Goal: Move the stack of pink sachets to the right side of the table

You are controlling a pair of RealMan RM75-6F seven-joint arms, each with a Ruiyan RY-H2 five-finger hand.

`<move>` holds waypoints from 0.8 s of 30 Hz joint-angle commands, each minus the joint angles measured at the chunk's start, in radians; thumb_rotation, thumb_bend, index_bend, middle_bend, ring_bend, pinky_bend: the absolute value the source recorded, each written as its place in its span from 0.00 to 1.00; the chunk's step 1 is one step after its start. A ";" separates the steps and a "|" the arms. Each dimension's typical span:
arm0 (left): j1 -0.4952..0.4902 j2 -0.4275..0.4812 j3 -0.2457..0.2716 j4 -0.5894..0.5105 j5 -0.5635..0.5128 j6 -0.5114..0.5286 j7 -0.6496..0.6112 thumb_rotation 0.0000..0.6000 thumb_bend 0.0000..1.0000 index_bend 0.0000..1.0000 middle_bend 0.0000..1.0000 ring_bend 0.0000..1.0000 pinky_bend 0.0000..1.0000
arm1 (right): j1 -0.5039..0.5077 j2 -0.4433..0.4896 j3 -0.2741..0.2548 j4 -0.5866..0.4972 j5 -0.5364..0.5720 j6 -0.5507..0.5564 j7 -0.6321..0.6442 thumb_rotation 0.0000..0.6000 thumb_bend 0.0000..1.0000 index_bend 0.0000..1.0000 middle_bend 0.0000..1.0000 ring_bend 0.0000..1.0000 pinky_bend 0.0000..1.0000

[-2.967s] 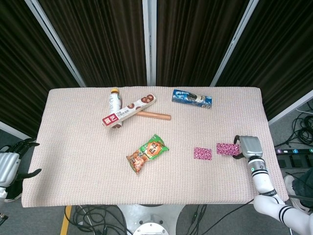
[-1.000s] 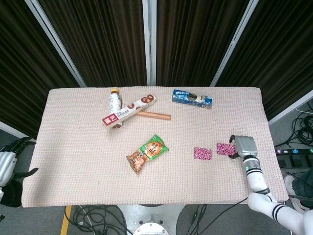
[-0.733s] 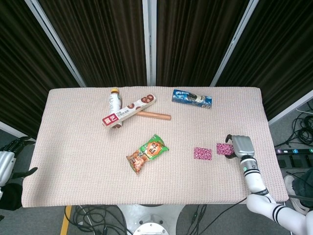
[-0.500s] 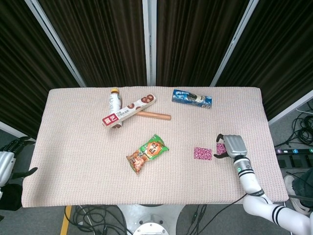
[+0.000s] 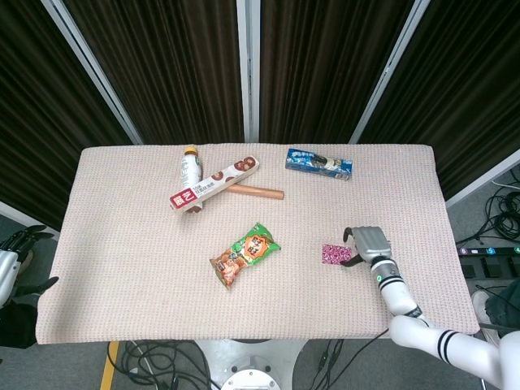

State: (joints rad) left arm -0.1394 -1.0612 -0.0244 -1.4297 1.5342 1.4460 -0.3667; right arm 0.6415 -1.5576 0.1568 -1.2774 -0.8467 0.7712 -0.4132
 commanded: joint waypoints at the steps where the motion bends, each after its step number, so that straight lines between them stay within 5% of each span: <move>1: -0.001 0.000 -0.001 0.002 -0.001 -0.001 -0.002 1.00 0.00 0.31 0.29 0.23 0.34 | 0.007 -0.006 -0.006 0.001 0.008 -0.001 -0.008 0.78 0.00 0.41 1.00 1.00 1.00; 24: 0.002 0.000 -0.004 0.020 -0.001 0.007 -0.023 1.00 0.00 0.31 0.29 0.23 0.34 | 0.038 -0.034 -0.042 0.015 0.068 0.014 -0.033 0.75 0.00 0.36 1.00 1.00 1.00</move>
State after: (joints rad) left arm -0.1368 -1.0616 -0.0284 -1.4093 1.5336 1.4526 -0.3901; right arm 0.6797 -1.5919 0.1149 -1.2629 -0.7787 0.7855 -0.4457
